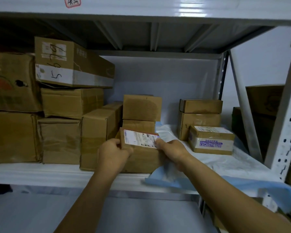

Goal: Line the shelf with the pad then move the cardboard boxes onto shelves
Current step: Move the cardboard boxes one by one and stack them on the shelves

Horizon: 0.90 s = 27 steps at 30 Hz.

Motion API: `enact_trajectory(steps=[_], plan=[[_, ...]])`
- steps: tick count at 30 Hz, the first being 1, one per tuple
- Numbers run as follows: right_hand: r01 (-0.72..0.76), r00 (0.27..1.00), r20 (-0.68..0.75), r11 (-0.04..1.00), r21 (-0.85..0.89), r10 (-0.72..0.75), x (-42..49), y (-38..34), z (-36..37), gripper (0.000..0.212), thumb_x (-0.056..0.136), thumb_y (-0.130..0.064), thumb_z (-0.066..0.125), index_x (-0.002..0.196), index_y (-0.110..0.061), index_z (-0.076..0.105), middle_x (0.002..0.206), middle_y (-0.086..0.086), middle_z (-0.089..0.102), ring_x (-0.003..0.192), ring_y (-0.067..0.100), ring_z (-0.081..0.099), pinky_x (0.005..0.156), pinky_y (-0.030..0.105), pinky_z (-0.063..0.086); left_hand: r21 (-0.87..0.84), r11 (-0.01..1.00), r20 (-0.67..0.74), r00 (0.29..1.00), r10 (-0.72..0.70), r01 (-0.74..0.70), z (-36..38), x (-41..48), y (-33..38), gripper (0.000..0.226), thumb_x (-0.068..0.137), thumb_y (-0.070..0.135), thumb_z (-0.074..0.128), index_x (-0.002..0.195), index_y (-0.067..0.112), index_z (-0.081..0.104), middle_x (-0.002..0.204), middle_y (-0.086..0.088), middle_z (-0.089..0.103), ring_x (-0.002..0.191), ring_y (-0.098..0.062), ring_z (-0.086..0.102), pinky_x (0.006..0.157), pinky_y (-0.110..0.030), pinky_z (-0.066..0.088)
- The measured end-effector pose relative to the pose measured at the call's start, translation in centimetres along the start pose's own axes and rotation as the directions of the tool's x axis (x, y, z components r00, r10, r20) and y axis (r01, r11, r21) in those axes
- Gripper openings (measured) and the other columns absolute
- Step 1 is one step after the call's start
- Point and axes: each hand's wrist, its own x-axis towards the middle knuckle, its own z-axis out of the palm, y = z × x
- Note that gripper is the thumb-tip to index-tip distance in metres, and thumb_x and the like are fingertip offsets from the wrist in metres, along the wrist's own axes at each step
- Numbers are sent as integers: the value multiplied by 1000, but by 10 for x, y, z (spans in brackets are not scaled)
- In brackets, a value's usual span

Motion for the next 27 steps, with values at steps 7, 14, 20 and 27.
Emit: enact_trajectory(steps=[7, 14, 20, 27], plan=[[-17, 999, -23, 976, 217, 23, 4, -4, 5, 26, 87, -39, 58, 81, -15, 66, 104, 12, 71, 91, 24, 62, 81, 36, 49, -320, 945, -76, 992, -101, 71, 1, -7, -32, 24, 83, 20, 72, 98, 16, 54, 91, 3, 58, 86, -15, 56, 60, -23, 43], [0, 974, 196, 863, 506, -115, -6, -16, -14, 31, 83, -26, 66, 108, -28, 47, 99, 4, 65, 89, 21, 59, 65, 34, 47, -505, 863, -105, 993, -49, -11, 1, -11, -16, 28, 80, 8, 73, 100, 16, 55, 89, 7, 64, 82, -3, 61, 64, -18, 47], [22, 999, 13, 869, 494, -33, -9, -8, -72, 24, 84, -40, 54, 101, -26, 63, 102, 6, 69, 99, 25, 60, 82, 41, 48, -448, 893, -3, 999, 51, -47, 18, -9, 0, 12, 90, 25, 60, 101, 20, 64, 94, 7, 64, 90, -9, 58, 77, -30, 48], [-66, 977, -152, 894, 443, 147, -16, 25, -173, 27, 87, -42, 51, 107, -25, 59, 100, 9, 67, 95, 24, 60, 83, 42, 51, -285, 950, 187, 965, 184, -126, 76, -8, 12, 8, 90, 14, 62, 86, 11, 68, 80, 6, 64, 73, -3, 55, 64, -15, 44]])
